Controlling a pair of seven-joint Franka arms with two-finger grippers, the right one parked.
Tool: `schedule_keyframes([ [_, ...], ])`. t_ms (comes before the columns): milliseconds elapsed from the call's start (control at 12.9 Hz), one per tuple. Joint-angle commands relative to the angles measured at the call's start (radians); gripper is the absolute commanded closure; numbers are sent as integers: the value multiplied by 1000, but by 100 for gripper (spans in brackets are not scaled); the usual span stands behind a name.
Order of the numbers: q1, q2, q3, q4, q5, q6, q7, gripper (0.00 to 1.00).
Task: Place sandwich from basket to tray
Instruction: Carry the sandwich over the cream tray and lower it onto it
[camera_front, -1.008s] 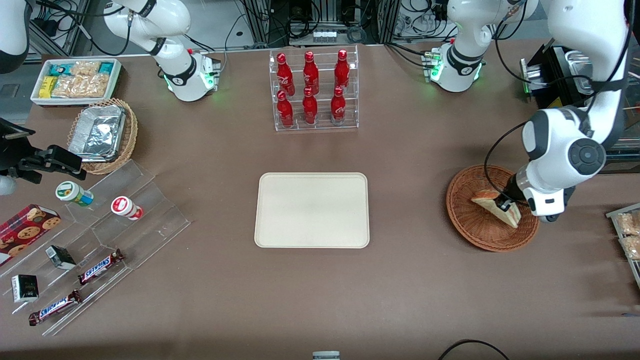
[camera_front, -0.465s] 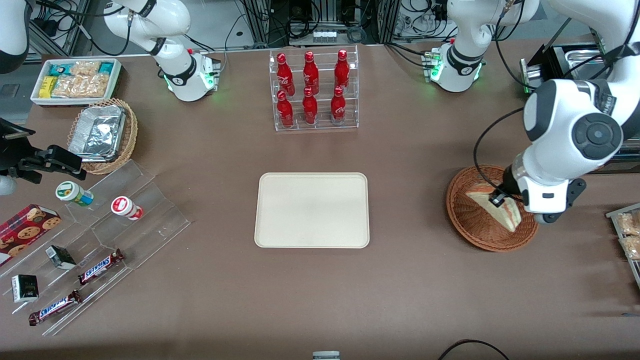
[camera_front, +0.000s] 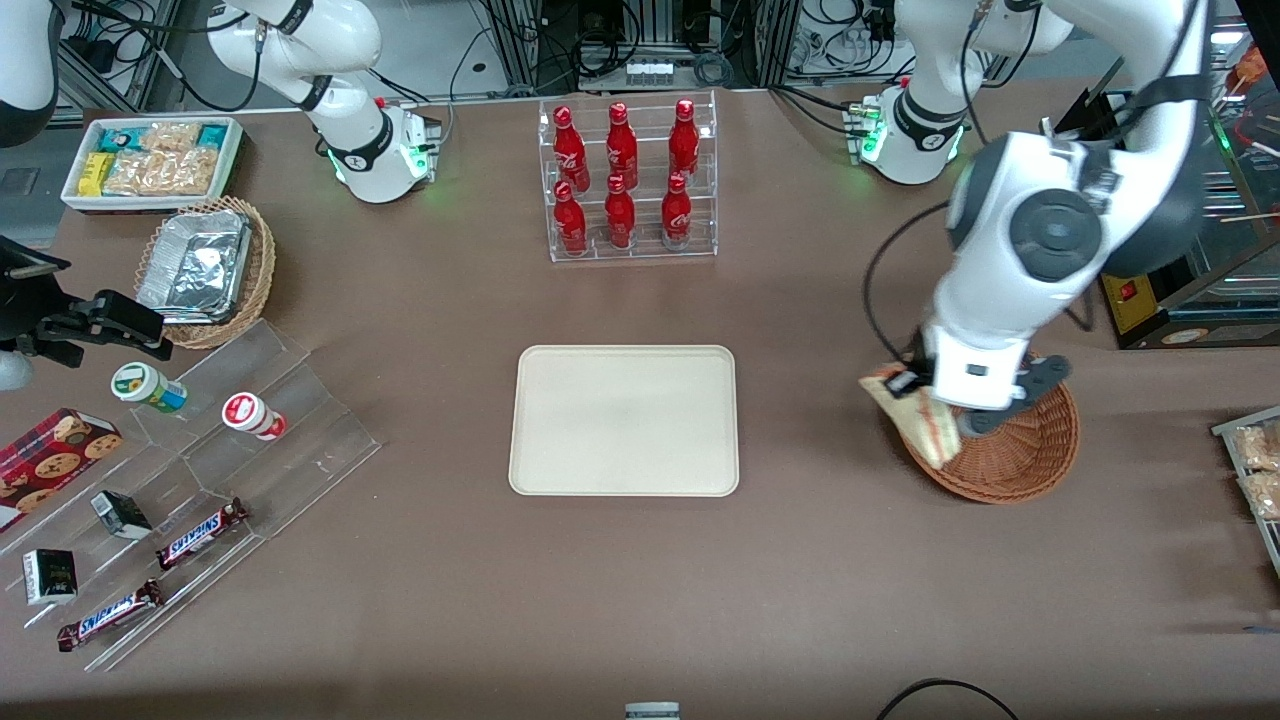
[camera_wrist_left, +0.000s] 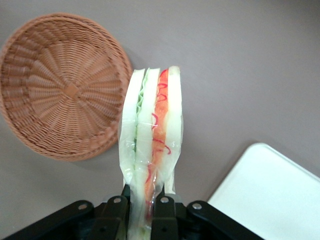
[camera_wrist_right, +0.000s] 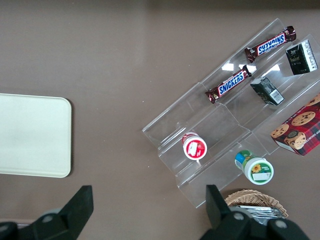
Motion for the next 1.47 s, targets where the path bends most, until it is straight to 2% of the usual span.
schedule_keyframes([
  [0, -85, 106, 14, 124, 12, -21, 56, 83],
  [233, -166, 185, 14, 178, 10, -18, 70, 83],
  [698, -266, 261, 14, 178, 9, 50, 176, 83],
  [1395, -363, 410, 14, 196, 10, 180, 200, 83],
])
